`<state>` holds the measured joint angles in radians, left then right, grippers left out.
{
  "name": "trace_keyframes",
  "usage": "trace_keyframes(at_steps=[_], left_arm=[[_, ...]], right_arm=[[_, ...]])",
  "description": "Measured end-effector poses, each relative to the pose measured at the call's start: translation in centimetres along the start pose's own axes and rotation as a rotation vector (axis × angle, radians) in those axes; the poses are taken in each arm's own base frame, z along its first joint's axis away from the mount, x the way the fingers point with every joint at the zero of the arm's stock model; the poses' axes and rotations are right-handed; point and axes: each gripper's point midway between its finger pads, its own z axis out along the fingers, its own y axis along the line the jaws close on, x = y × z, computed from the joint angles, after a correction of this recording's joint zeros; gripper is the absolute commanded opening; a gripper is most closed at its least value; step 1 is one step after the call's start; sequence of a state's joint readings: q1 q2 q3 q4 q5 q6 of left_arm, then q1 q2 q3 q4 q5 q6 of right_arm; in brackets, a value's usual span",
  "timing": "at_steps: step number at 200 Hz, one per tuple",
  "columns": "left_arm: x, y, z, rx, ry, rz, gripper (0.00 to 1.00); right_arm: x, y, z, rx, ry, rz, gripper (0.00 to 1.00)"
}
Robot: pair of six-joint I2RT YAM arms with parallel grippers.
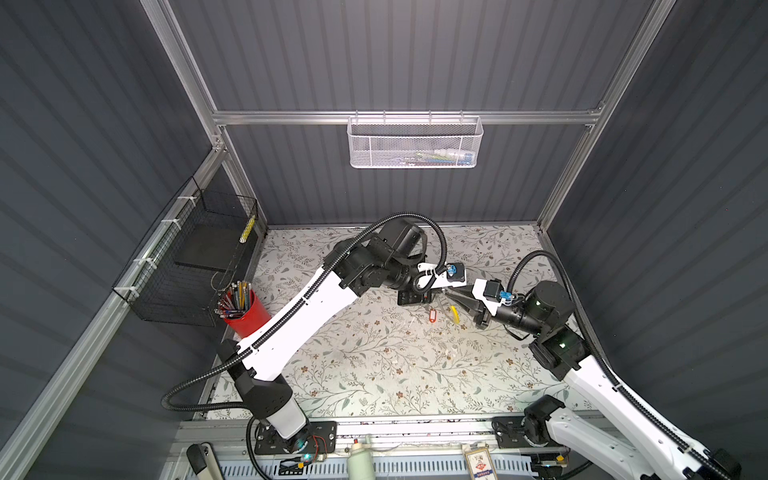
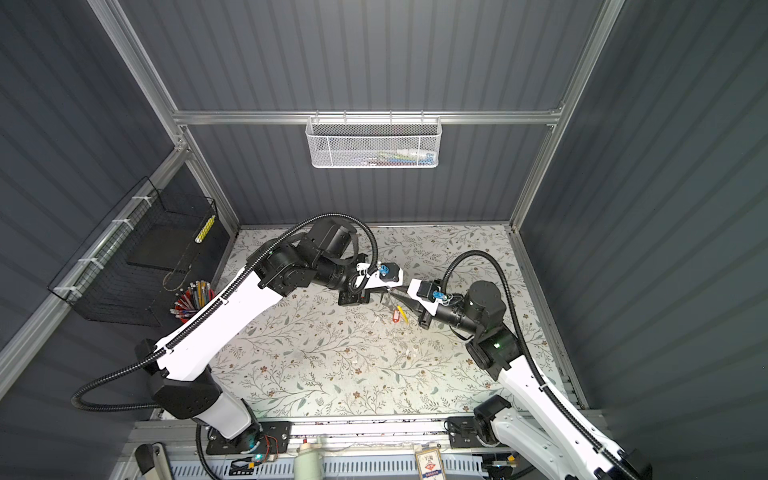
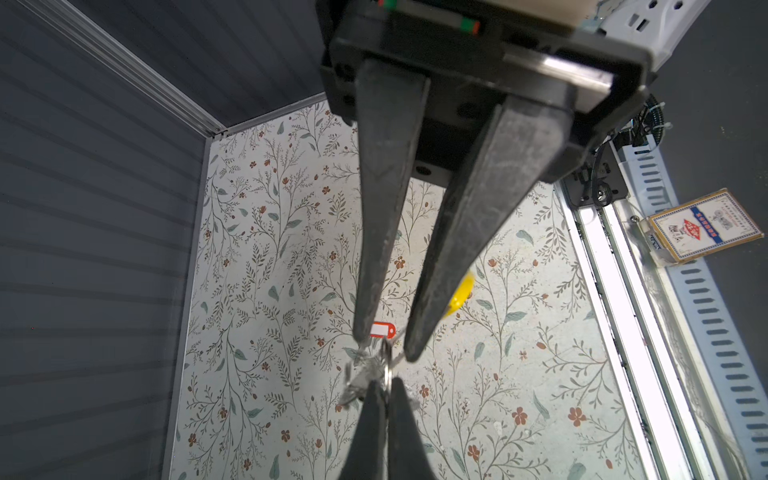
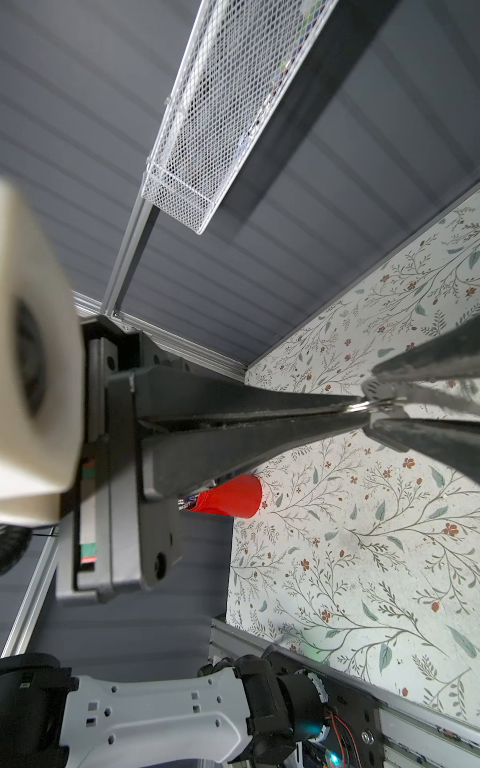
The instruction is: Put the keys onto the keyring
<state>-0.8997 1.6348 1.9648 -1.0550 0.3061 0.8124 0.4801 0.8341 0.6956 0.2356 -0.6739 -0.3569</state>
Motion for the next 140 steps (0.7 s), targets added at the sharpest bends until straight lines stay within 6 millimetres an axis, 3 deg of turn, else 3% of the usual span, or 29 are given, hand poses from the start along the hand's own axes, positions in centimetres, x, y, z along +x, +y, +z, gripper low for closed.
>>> trace_keyframes(at_steps=[90, 110, 140], left_arm=[[-0.4, -0.1, -0.2, 0.002, -0.013, 0.006, 0.00], [-0.5, 0.1, -0.2, -0.004, -0.017, 0.007, 0.31], [-0.1, 1.0, 0.0, -0.087, -0.027, -0.005, 0.45]], right_arm=[[0.1, 0.2, 0.2, -0.016, -0.002, 0.012, 0.00], [0.1, 0.2, 0.2, -0.017, -0.005, 0.014, 0.00], [0.1, 0.1, 0.2, -0.007, -0.019, 0.023, 0.00]])
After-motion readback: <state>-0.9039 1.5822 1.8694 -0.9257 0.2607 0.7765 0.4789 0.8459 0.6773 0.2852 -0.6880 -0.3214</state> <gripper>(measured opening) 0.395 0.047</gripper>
